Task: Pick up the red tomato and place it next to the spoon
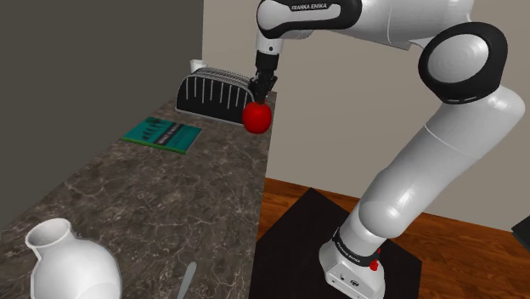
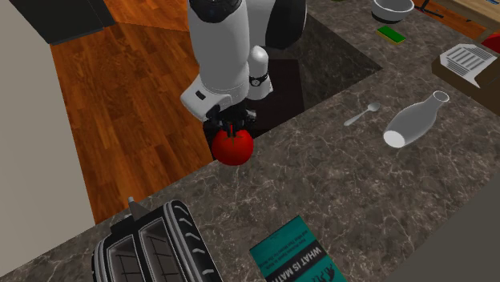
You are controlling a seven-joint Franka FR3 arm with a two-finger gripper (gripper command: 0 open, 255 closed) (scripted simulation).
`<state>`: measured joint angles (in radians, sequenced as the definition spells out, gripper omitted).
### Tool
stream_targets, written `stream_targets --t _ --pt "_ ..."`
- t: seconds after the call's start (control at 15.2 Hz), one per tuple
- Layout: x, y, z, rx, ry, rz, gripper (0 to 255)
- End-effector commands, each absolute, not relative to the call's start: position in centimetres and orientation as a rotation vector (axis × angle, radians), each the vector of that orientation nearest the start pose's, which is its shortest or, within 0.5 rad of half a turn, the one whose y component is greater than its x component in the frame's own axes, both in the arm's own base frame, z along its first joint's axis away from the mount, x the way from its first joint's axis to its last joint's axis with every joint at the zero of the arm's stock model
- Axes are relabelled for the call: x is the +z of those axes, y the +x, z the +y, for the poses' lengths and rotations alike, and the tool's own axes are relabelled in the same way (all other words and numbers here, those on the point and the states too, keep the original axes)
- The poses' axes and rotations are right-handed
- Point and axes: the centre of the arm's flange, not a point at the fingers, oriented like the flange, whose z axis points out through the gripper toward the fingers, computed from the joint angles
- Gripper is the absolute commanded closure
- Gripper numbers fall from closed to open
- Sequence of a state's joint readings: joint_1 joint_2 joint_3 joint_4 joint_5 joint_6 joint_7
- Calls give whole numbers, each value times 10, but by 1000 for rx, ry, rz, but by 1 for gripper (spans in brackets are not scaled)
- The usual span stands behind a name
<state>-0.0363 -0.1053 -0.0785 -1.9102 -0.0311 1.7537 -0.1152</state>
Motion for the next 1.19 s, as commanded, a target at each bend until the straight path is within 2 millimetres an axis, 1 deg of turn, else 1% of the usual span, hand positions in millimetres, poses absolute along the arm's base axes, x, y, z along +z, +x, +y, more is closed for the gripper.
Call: stream_targets --t 0.0,0.66,1.12 --pt "547 519 -64 85 -3157 -12 255" --pt "599 519 -64 85 -3157 -12 255" --pt "600 500 26 85 -3157 -12 255"
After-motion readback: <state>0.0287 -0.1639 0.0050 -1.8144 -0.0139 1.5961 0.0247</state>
